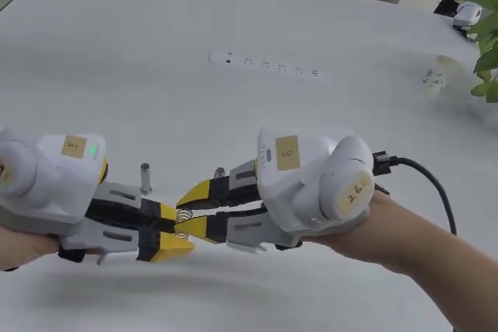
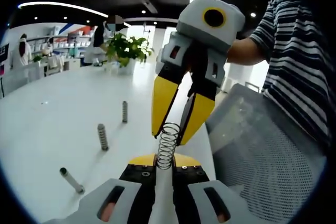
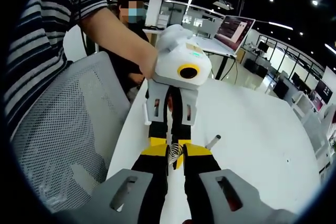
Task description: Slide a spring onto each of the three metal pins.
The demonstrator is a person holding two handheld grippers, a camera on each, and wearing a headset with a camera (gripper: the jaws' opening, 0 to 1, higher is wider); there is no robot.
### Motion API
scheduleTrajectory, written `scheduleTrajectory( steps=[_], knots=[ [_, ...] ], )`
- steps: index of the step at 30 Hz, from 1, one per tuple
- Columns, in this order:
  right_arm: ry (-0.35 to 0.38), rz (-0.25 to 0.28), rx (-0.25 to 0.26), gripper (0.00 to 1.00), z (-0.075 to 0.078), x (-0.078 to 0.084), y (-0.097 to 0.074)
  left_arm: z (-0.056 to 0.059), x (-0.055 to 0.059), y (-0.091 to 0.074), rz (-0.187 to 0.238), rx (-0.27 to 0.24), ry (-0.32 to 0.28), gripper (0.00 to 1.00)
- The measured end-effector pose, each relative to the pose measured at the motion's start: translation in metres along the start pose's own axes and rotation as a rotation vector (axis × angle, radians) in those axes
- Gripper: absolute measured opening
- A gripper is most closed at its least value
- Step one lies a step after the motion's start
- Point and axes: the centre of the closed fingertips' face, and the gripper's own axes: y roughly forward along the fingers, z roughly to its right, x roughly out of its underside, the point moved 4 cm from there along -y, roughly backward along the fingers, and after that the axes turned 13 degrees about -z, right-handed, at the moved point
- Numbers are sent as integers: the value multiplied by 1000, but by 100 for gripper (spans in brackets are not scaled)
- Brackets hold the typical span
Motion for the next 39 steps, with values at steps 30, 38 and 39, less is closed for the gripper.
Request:
scheduleTrajectory(
  steps=[30,38,39],
  knots=[
    [-57,-31,43,8,12,-3,0,-12,10,-20,17,-90,-75,28],
    [-55,-40,54,8,16,0,1,-16,14,-28,30,-128,-94,38],
    [-60,-46,57,8,16,1,1,-18,14,-30,38,-135,-100,39]
  ],
)
